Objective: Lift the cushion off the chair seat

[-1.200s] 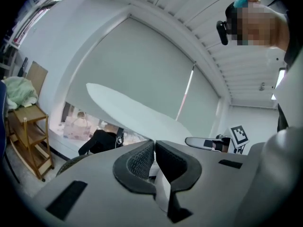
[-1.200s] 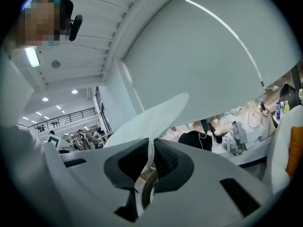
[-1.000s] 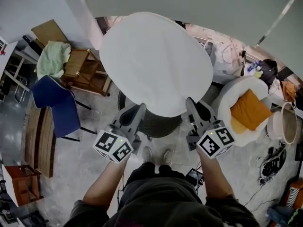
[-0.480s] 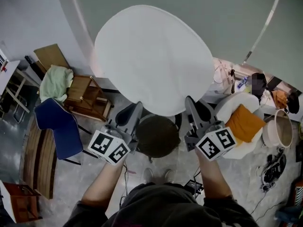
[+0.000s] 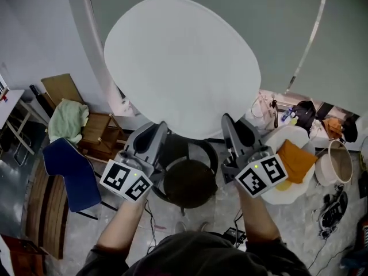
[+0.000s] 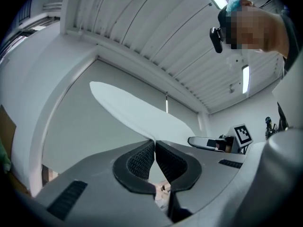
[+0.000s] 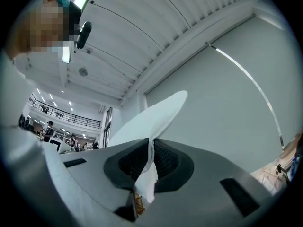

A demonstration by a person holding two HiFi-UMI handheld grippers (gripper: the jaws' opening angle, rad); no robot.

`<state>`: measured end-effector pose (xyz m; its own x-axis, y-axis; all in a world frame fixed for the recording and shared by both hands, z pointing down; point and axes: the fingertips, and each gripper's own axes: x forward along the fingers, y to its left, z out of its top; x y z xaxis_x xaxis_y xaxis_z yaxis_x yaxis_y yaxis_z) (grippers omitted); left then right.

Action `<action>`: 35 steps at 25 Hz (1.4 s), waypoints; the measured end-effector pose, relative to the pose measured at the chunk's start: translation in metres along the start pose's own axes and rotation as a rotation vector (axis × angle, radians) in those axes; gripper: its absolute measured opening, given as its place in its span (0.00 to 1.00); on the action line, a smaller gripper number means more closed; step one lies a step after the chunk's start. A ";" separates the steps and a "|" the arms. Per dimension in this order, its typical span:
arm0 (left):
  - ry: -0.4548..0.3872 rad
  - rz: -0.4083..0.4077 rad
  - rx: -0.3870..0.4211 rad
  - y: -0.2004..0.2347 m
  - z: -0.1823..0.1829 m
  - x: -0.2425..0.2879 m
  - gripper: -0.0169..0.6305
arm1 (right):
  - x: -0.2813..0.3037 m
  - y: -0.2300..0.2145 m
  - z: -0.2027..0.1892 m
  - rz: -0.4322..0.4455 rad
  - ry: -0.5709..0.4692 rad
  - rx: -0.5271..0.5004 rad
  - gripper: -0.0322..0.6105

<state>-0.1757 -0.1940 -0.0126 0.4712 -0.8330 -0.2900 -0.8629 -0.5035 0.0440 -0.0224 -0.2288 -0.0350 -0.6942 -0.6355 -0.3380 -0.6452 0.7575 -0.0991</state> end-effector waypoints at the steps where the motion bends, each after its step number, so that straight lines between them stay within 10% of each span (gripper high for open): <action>1: -0.008 -0.005 0.006 0.000 0.006 0.003 0.05 | 0.002 0.001 0.007 0.002 -0.010 -0.009 0.10; 35: -0.124 -0.092 0.071 -0.029 0.067 0.012 0.05 | -0.017 0.023 0.077 -0.042 -0.133 -0.127 0.10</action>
<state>-0.1574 -0.1739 -0.0812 0.5269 -0.7470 -0.4054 -0.8297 -0.5556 -0.0546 -0.0008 -0.1896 -0.1035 -0.6229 -0.6347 -0.4573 -0.7138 0.7003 0.0003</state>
